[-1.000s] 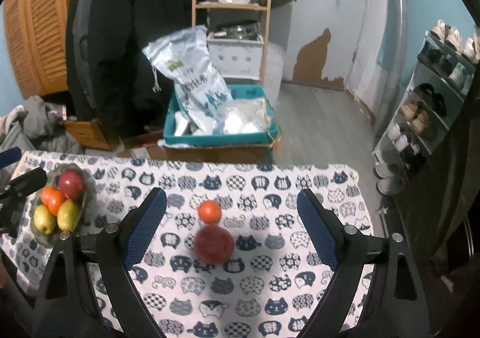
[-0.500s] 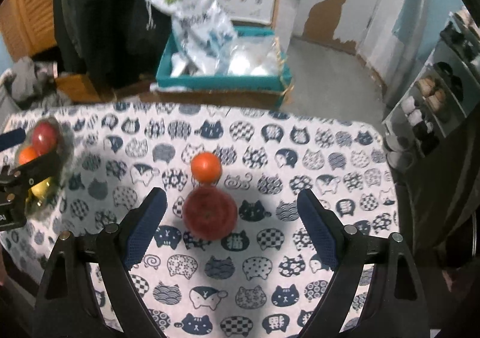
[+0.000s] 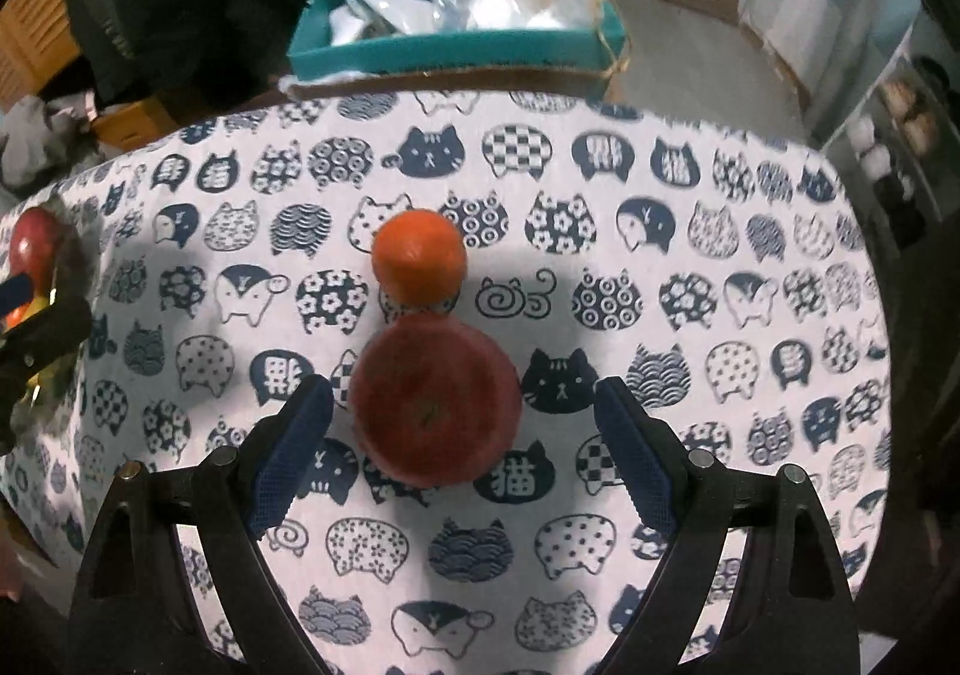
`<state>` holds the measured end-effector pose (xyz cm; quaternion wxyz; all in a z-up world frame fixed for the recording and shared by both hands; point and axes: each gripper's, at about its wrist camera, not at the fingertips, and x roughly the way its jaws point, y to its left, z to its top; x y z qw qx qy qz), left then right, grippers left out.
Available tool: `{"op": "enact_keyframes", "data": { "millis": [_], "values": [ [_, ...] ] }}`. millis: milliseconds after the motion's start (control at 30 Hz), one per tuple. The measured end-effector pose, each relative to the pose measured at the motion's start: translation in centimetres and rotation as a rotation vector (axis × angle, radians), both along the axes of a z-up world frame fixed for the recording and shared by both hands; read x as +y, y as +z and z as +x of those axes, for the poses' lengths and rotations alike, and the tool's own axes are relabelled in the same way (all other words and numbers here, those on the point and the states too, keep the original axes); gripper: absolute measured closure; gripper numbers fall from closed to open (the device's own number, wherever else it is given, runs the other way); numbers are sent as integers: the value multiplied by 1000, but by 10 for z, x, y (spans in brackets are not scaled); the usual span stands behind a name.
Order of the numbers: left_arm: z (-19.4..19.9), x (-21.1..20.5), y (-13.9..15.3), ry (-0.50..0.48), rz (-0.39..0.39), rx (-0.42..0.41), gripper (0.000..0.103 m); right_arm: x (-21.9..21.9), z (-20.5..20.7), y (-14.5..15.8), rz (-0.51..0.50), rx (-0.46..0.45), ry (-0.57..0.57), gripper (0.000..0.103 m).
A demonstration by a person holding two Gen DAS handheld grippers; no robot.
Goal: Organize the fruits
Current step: 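Grasp the red apple with the right tool while the left tool grasps the tangerine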
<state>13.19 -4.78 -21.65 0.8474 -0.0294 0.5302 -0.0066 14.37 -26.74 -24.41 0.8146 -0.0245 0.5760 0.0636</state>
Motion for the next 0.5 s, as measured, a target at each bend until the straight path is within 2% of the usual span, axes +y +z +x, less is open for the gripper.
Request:
{"op": "enact_keyframes", "data": {
  "millis": [200,433,500],
  "values": [
    [2,-2,-20,1,22,33,2,-1,5,-16,26,36,-23,16],
    [6,-8,-30,-13,29,49,2,9,7,-37,7,61,-1,16],
    [8,-9,-31,-16,28,50,2,8,8,-40,26,63,-3,20]
  ]
}}
